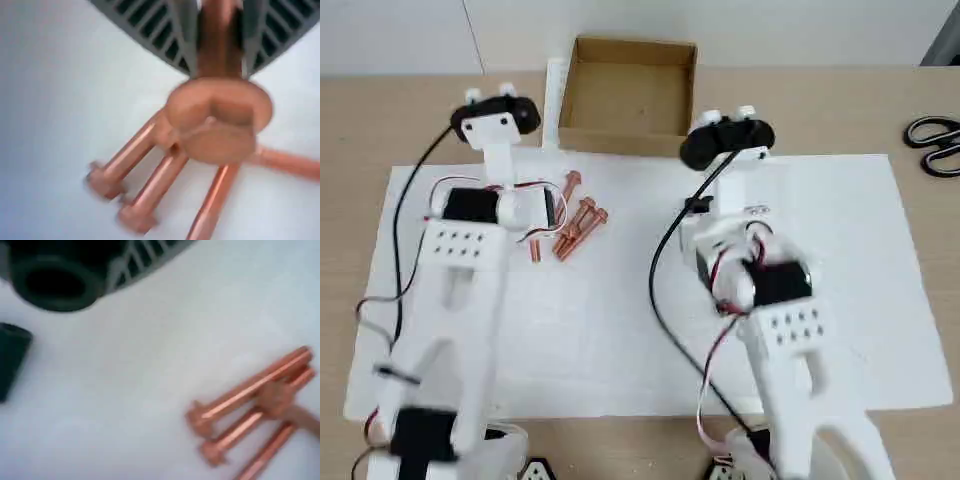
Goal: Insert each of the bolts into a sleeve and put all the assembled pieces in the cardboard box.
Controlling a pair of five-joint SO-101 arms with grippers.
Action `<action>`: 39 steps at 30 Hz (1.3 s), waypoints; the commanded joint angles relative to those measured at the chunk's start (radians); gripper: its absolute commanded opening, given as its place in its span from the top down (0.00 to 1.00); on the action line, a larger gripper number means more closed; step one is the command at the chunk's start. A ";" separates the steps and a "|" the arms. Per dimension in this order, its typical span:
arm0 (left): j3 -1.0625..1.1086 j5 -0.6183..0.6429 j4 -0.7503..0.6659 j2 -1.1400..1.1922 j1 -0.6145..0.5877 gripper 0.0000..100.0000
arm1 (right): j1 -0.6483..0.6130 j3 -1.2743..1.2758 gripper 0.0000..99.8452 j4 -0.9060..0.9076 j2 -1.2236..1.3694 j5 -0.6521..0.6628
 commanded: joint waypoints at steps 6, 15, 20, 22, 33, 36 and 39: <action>-0.016 0.006 -0.035 -0.290 0.025 0.99 | -0.076 0.302 0.99 -0.291 -0.278 0.034; 0.219 0.005 -0.311 -0.436 0.120 0.99 | -0.107 0.566 0.99 -0.539 -0.377 0.041; 0.398 0.003 -0.548 -0.505 0.186 0.99 | -0.205 0.612 0.99 -0.595 -0.380 0.035; 0.432 0.008 -0.568 -0.519 0.207 0.99 | -0.236 0.637 0.99 -0.622 -0.380 0.034; 0.447 0.115 -0.539 -0.526 0.295 0.99 | -0.265 0.776 0.99 -0.796 -0.380 0.034; 0.443 0.138 -0.494 -0.526 0.322 0.99 | -0.265 0.783 0.99 -0.799 -0.380 0.025; 0.450 0.138 -0.496 -0.526 0.342 0.99 | -0.265 0.783 0.99 -0.799 -0.380 -0.029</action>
